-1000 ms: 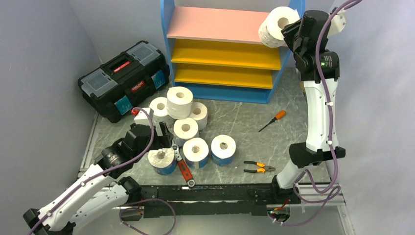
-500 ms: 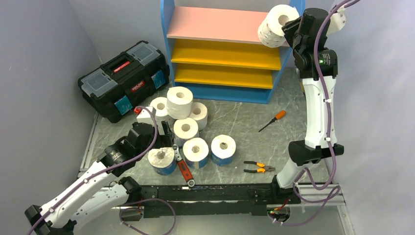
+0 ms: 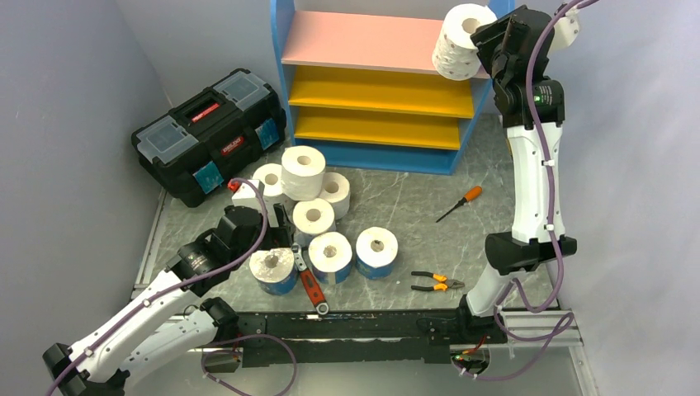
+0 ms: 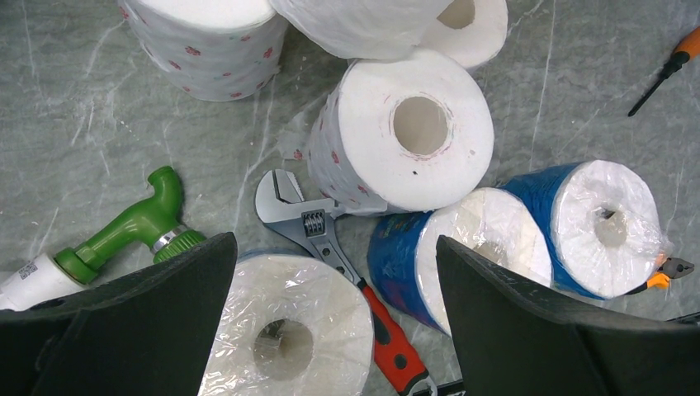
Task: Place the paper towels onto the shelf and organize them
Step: Place the paper towel on the shelf.
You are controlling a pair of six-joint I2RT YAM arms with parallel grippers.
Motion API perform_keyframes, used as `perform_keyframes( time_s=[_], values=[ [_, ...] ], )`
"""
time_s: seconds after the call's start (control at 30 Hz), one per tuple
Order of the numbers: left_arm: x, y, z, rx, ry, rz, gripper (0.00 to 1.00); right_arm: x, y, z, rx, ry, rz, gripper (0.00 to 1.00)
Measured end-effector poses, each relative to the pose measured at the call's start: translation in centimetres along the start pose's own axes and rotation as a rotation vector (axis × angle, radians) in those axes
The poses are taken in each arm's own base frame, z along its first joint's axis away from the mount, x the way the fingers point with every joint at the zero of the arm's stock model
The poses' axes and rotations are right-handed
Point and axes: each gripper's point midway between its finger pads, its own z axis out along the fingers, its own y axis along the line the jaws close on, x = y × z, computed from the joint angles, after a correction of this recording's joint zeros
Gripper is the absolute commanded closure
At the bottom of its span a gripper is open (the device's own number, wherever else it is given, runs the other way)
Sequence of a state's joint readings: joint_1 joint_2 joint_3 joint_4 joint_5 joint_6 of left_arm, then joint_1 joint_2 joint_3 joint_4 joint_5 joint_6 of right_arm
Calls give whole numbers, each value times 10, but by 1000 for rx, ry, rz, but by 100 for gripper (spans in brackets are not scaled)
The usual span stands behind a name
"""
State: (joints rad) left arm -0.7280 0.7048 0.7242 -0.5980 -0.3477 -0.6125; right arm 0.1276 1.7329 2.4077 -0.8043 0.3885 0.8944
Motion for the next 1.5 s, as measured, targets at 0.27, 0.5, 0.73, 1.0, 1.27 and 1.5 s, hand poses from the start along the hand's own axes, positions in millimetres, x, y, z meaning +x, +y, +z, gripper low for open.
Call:
perform_keyframes(
  time_s=[0.27,0.5,0.73,1.0,1.27,1.5],
  values=[
    [-1,-1,0,2,-2,-1,2,4,2,4,-19,23,5,34],
    [-1,-1,0,3,-2,-1,2,6,3,8,-33,35,7,23],
    [-1,-2,0,8,-2,-3,2,5,0,12,-38,50,8,13],
    [0,-4,0,21,2,-4,2,6,2,11,-53,60,-7,0],
    [0,-8,-2,43,6,-7,2,-4,5,-28,-127,57,-54,0],
    [-7,-12,-13,87,-26,-35,3,-19,22,-113,-318,26,-149,39]
  ],
)
